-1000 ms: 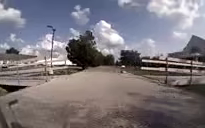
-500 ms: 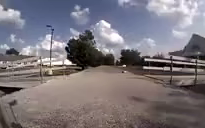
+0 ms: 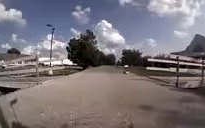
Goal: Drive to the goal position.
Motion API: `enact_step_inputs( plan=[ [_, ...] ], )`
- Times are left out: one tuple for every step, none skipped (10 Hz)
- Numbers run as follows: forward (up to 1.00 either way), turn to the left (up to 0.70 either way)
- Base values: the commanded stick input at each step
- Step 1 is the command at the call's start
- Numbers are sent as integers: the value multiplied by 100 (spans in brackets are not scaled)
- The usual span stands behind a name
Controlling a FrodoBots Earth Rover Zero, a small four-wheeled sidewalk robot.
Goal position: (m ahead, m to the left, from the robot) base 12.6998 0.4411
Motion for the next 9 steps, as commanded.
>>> enact_step_inputs(
  plan=[
    [70,0],
    [70,0],
    [70,0],
    [70,0],
    [70,0],
    [70,0],
    [70,0],
    [70,0],
    [70,0]
  ],
)
